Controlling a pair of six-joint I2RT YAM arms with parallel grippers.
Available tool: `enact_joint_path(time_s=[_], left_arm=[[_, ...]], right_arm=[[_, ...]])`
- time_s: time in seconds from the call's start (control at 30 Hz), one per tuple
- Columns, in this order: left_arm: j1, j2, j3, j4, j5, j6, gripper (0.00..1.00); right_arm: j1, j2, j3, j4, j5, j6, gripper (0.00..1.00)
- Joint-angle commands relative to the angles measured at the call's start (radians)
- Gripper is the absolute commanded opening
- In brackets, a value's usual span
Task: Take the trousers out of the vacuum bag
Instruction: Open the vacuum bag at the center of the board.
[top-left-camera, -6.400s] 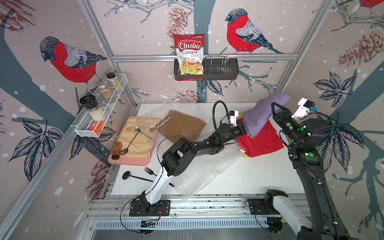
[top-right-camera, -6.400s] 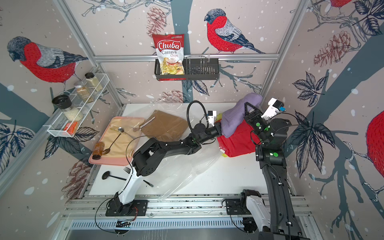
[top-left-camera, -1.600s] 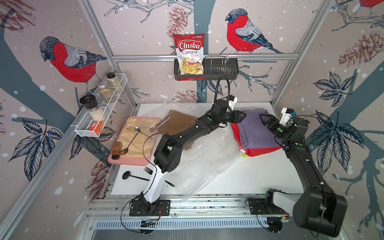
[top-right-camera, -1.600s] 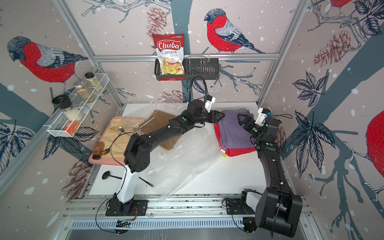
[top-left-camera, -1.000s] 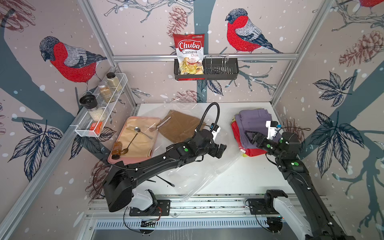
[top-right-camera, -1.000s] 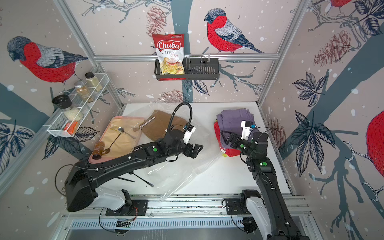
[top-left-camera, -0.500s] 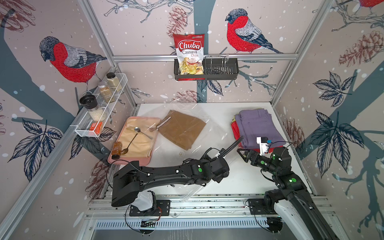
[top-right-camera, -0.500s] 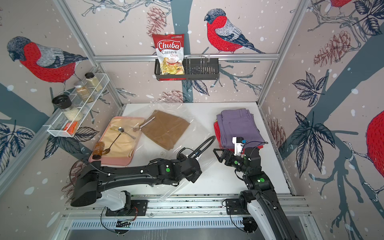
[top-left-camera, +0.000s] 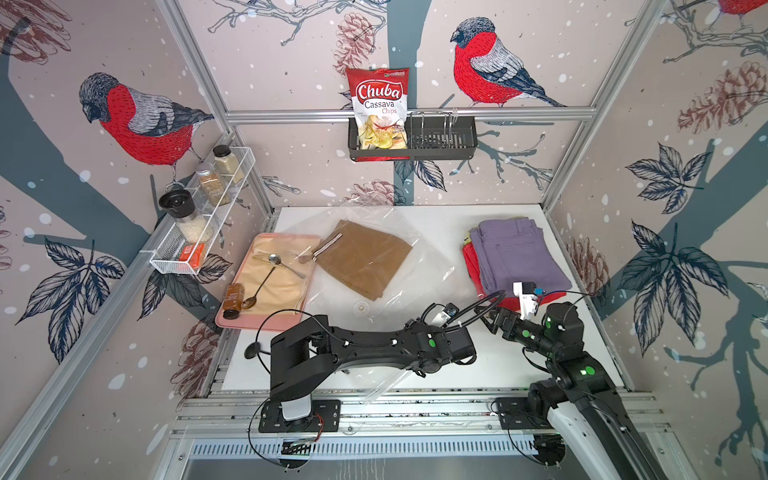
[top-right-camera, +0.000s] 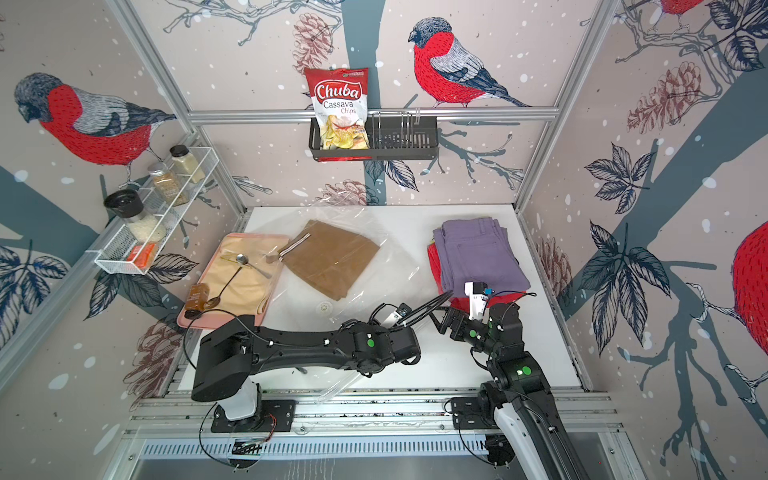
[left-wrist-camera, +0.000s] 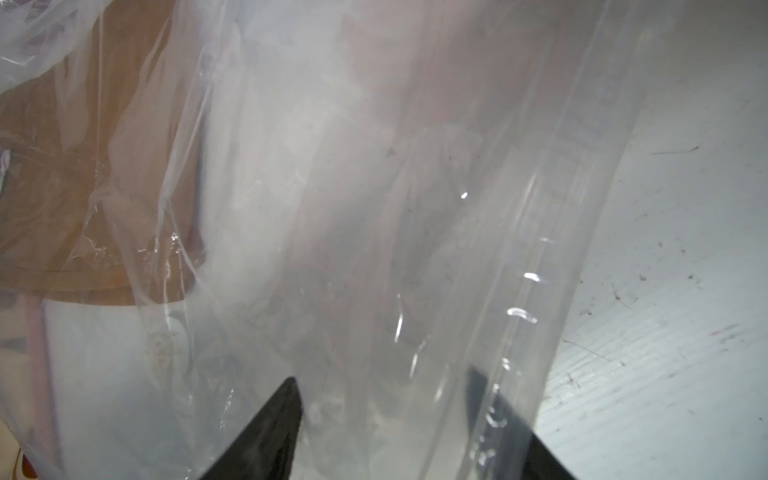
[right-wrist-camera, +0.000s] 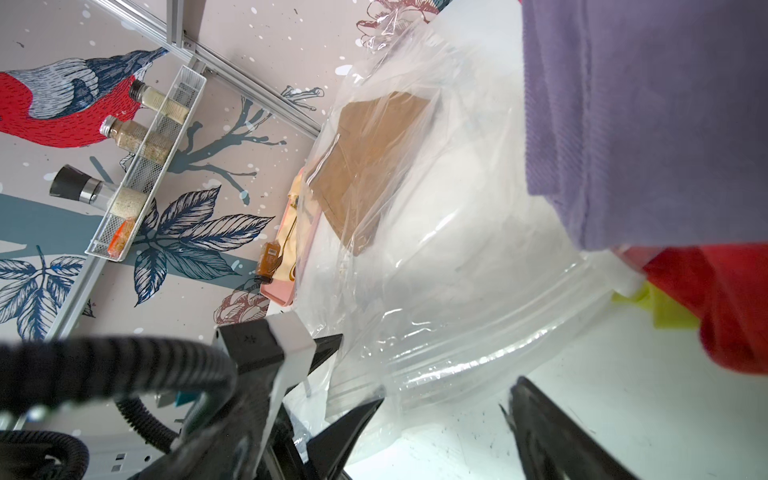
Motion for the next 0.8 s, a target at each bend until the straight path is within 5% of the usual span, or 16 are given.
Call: enact_joint_path(time_s=[0.0,0.23,0.5,0.77], left_arm=[[0.022,-0.014,0.013,-0.031,-0.015,-0.037,0.50],[0.105,-0.110,-0.026,0.084,0.110,0.007,0.14],[0.158,-0.174,0.007,0.140,0.184,0.039,0.00],[0.205,-0.211,0.014,0.220,0.252,0.023,0.00]], right_arm=[[0.001,-0.026,-0.020,-0.017,-0.051,0.016,0.91],[0.010,-0.096,-0.068,0.024,-0.137,0.063,0.87],[0.087,-0.106,-0.132,0.195,-0.145,0.167,0.72],[0.293,-0.070,-0.150,0.348,0.098,0.241,0.57]])
